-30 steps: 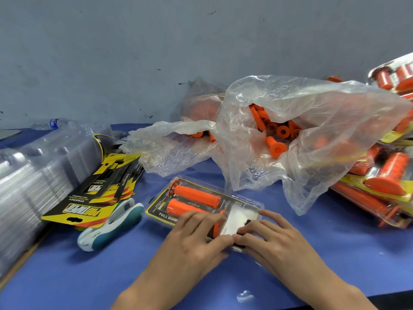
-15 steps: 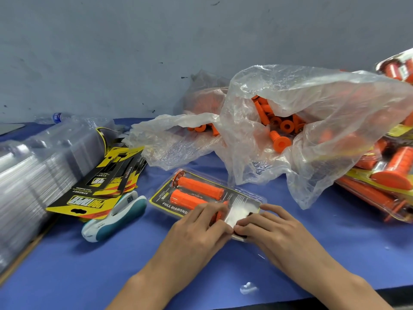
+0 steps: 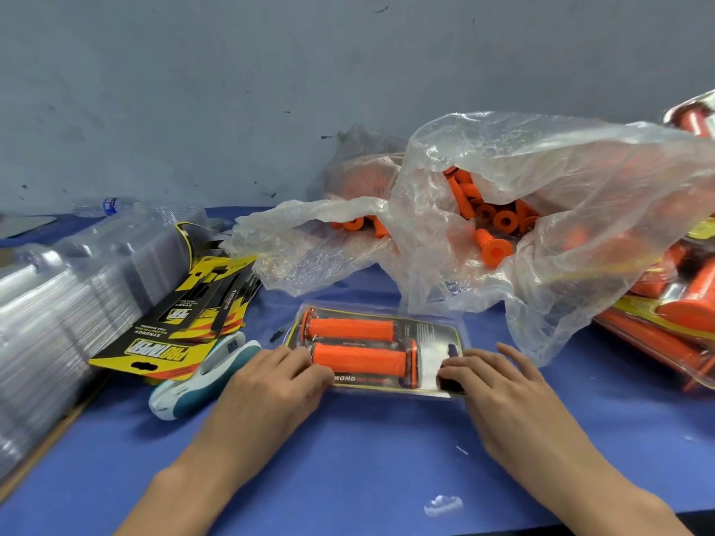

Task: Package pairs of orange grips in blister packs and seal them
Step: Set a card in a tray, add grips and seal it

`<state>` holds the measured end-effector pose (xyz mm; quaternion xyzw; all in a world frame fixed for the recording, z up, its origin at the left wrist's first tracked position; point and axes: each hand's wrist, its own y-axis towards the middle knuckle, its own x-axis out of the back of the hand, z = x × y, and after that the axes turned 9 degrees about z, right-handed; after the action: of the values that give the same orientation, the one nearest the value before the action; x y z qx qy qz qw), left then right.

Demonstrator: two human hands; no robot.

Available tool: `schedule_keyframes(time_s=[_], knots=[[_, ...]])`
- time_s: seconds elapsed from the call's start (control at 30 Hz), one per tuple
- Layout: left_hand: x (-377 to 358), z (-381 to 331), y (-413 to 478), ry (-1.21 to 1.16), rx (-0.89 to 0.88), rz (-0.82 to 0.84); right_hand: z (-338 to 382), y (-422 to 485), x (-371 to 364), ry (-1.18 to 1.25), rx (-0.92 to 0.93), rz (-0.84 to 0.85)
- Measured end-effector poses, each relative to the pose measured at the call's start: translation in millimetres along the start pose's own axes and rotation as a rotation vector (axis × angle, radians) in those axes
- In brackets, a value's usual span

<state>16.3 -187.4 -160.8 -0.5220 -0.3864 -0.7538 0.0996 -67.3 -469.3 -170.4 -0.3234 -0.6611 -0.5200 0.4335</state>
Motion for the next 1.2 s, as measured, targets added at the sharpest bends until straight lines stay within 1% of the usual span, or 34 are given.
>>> schedule_keyframes(time_s=[0.07, 0.17, 0.27, 0.33, 0.43, 0.53, 0.7, 0.8, 0.83, 0.9, 0.93, 0.97, 1.03, 1.07, 1.1, 1.13, 1.17, 1.2], knots=[[0.4, -8.6, -2.3, 0.012, -0.021, -0.025, 11.9, 1.0, -1.8, -0.021, -0.047, -0.028], [0.6, -24.1, -6.3, -0.005, -0.059, -0.096, 18.5, 0.9, -1.4, -0.002, -0.069, -0.078], [1.7, -31.3, -14.4, -0.077, -0.134, -0.142, 12.8, -1.3, 6.9, 0.025, -0.070, -0.049], [3.3, -19.0, -21.0, -0.152, -0.165, -0.108, 8.6, -3.8, 12.0, 0.048, -0.059, -0.032], [7.0, 12.8, -27.1, -0.188, -0.115, -0.052, 2.2, -6.3, 17.9, 0.089, -0.072, -0.024], [8.0, 29.7, -27.9, -0.172, -0.074, -0.037, -4.9, -8.1, 20.1, 0.155, -0.075, 0.011], [14.0, 27.5, -33.8, -0.162, -0.122, -0.075, -12.6, -0.9, 12.4, 0.154, -0.028, -0.001], [20.4, 13.3, -36.5, -0.164, -0.191, -0.119, -11.2, 12.0, 8.9, 0.144, -0.131, -0.038], [20.7, 7.2, -36.5, -0.157, -0.207, -0.135, -8.5, 17.1, 7.4, 0.133, -0.187, -0.011], [20.5, -4.7, -34.6, -0.135, -0.202, -0.156, -3.2, 22.4, 4.4, 0.091, -0.268, 0.126], [19.7, -9.5, -33.0, -0.114, -0.189, -0.166, -1.4, 21.6, 8.0, 0.105, -0.312, 0.165], [19.2, -13.6, -31.0, -0.090, -0.175, -0.171, -0.3, 19.7, 11.1, 0.142, -0.327, 0.127], [17.9, -20.7, -26.1, -0.047, -0.168, -0.177, 15.2, 10.9, 16.6, 0.297, -0.263, -0.139], [16.1, -24.5, -23.0, -0.034, -0.174, -0.186, 30.8, 6.3, 22.6, 0.369, -0.173, -0.240], [14.0, -29.1, -19.3, -0.026, -0.178, -0.196, 43.3, 0.6, 24.7, 0.396, -0.064, -0.257], [11.8, -35.0, -15.8, -0.023, -0.176, -0.204, 54.5, -3.2, 25.0, 0.367, 0.027, -0.233], [9.5, -41.8, -12.1, -0.021, -0.173, -0.211, 60.8, -6.9, 22.1, 0.287, 0.106, -0.194], [7.3, -48.7, -9.1, -0.019, -0.171, -0.218, 62.6, -8.8, 20.1, 0.197, 0.132, -0.167]])
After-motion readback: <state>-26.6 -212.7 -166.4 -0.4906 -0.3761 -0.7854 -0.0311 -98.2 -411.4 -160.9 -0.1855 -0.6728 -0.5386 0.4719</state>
